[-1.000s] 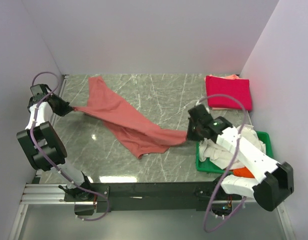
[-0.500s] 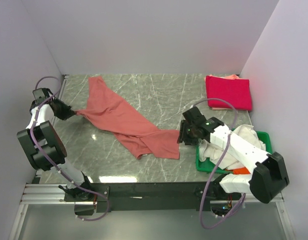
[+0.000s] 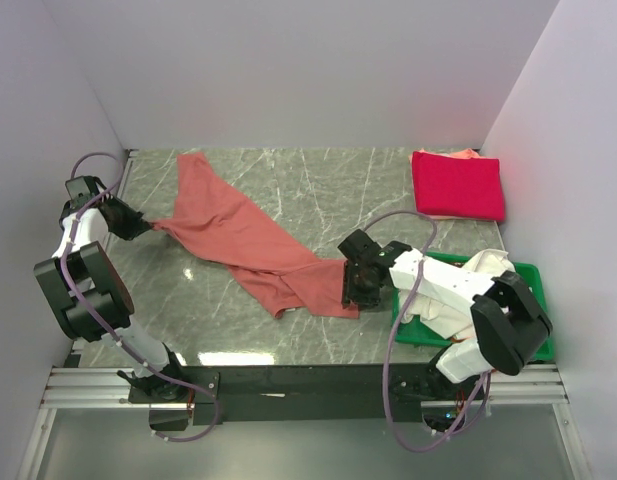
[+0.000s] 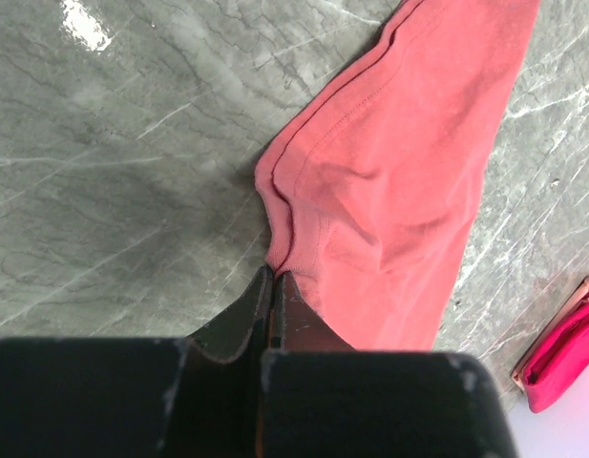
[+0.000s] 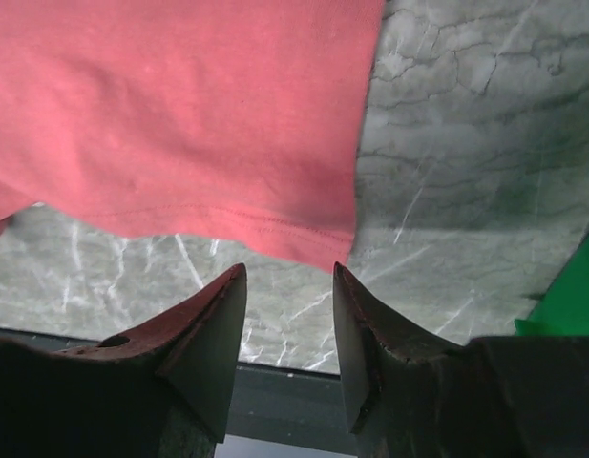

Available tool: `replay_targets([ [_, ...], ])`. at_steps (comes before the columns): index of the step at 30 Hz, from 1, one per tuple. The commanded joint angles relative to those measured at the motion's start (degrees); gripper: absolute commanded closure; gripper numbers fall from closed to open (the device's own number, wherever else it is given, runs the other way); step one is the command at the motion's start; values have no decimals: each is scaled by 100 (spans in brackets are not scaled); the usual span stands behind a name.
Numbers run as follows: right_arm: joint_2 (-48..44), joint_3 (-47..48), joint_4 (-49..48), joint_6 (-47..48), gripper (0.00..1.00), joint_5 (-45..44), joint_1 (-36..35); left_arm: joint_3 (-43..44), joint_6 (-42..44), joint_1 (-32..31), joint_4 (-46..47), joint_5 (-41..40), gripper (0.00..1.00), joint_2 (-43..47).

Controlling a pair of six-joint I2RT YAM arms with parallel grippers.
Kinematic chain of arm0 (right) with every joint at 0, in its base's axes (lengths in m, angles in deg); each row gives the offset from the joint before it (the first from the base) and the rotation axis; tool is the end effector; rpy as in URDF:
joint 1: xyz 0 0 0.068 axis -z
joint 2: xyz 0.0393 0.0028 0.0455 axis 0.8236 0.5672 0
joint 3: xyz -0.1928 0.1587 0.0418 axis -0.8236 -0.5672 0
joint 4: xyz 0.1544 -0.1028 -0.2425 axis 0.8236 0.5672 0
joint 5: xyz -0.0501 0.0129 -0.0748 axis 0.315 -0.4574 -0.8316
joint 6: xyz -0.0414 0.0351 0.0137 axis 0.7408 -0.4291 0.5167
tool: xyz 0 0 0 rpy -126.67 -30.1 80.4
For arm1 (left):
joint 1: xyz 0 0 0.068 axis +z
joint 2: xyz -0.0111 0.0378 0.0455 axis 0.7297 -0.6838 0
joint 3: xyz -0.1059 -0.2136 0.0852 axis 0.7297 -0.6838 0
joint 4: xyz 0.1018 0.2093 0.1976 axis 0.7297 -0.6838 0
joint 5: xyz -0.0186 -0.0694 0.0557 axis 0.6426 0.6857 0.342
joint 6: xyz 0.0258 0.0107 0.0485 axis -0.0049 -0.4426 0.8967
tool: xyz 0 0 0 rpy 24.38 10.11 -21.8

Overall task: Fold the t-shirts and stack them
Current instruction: Flatten the tshirt out

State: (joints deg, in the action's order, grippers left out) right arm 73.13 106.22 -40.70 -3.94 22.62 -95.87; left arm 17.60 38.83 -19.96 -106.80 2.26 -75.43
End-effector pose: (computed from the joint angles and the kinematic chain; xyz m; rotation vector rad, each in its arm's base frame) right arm 0.2286 0.1958 0.1388 0.0946 2.9095 0.3231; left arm 0.3577 0.1671 0.1828 -1.1733 2.2214 -0.4909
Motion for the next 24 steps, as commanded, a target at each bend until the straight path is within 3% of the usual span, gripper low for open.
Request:
replay_targets([
  [1,189,-106,-195,-121,52,-75,-9,77,136,-26,165,82,99,-8],
  [14,488,-423,-652,-7,54,170,26,68,180,-35,165,-6,100,-8],
  [20,638,-458,-723,63,72,373,70,112,207,-53,130,-33,99,-17],
  [21,621,-441,-645,81,84,399,78,103,215,-44,130,-50,100,-17],
  [24,419,-248,-329,142,100,382,157,85,215,-62,147,-76,99,45],
])
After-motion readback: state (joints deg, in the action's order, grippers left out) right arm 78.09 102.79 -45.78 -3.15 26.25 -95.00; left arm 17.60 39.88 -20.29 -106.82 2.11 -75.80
